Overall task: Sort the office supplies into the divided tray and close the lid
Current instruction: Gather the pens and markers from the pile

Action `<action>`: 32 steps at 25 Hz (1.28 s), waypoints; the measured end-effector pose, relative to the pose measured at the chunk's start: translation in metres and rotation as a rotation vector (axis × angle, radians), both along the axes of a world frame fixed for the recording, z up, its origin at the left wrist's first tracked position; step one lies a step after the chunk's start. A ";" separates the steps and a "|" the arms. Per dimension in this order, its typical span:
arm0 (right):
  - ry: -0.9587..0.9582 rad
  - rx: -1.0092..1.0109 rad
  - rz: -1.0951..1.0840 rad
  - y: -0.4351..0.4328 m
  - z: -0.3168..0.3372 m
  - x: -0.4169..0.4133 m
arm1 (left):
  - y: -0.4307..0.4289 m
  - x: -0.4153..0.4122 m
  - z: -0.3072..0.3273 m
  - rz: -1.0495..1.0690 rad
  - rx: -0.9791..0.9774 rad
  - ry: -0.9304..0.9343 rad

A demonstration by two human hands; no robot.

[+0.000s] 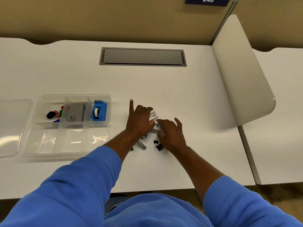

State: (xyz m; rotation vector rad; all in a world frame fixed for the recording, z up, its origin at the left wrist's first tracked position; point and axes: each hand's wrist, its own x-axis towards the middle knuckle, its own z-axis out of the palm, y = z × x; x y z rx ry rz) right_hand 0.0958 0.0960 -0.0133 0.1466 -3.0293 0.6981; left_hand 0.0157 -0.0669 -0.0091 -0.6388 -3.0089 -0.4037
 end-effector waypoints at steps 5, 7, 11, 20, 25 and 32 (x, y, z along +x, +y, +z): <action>0.093 -0.053 -0.024 -0.011 0.013 -0.009 | -0.013 0.007 0.017 0.002 0.067 0.041; 0.131 -0.074 -0.025 -0.021 0.019 -0.012 | -0.024 0.010 0.026 0.024 0.075 0.056; 0.225 -0.148 -0.028 -0.052 0.030 -0.016 | -0.058 0.017 0.045 0.073 0.102 0.080; 0.256 -0.178 -0.063 -0.162 0.035 -0.010 | -0.172 0.033 0.055 0.175 0.136 0.102; 0.248 -0.161 -0.056 -0.211 0.026 0.005 | -0.221 0.048 0.041 0.196 0.074 0.026; 0.154 -0.051 -0.111 -0.250 0.015 0.025 | -0.252 0.060 0.026 0.168 -0.019 0.015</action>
